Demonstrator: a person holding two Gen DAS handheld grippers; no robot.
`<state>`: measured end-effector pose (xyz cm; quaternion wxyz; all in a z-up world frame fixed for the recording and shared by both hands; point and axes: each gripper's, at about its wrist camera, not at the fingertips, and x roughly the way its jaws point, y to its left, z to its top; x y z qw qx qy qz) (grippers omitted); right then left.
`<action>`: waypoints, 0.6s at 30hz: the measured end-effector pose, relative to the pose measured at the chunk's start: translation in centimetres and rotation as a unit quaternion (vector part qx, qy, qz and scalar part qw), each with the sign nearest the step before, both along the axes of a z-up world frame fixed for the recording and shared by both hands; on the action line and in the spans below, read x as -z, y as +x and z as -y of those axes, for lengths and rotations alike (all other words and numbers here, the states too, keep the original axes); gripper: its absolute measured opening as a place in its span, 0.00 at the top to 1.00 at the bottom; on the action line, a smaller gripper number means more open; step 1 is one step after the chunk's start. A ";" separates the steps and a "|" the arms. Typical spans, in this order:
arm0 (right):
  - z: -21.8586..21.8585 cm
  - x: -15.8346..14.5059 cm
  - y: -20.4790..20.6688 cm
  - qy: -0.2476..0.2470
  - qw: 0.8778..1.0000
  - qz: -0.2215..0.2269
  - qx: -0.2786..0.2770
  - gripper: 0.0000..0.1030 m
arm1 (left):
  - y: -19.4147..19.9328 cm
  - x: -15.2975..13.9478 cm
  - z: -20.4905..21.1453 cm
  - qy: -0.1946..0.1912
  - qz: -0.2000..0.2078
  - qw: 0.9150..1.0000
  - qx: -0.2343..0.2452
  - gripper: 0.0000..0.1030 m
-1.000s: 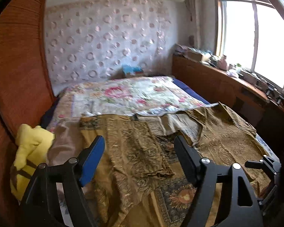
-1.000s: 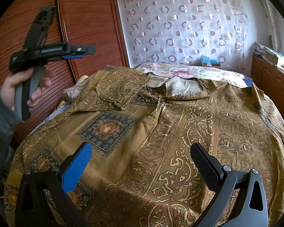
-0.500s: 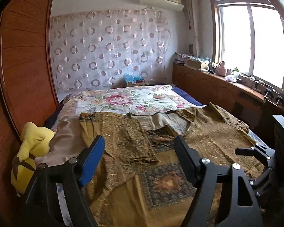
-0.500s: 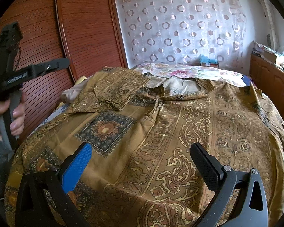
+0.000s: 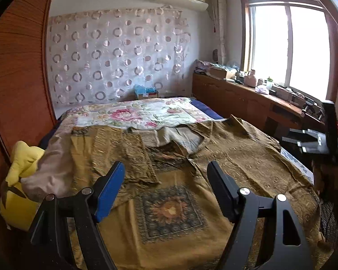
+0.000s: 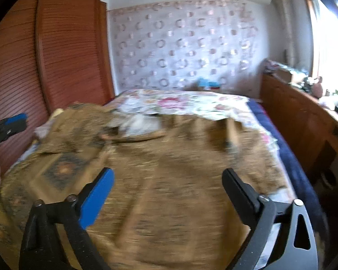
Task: Fold small clothes
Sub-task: 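Move the right tool to the opposite side edge of the shirt, then grasp the shirt's side edge with the right tool and lift it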
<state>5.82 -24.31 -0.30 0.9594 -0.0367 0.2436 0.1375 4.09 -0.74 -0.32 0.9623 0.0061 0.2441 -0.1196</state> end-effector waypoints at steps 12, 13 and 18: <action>9.1 0.3 4.4 0.007 0.994 -0.068 0.089 0.39 | 0.1 1.7 3.1 0.002 -0.027 0.999 0.040 0.26; 9.6 0.7 4.9 0.011 0.992 -0.081 0.091 0.40 | 0.1 1.9 3.2 0.001 -0.030 0.999 0.042 0.26; 10.0 1.8 6.5 0.025 0.986 -0.135 0.093 0.48 | 0.6 2.8 3.5 0.004 -0.052 0.998 0.043 0.26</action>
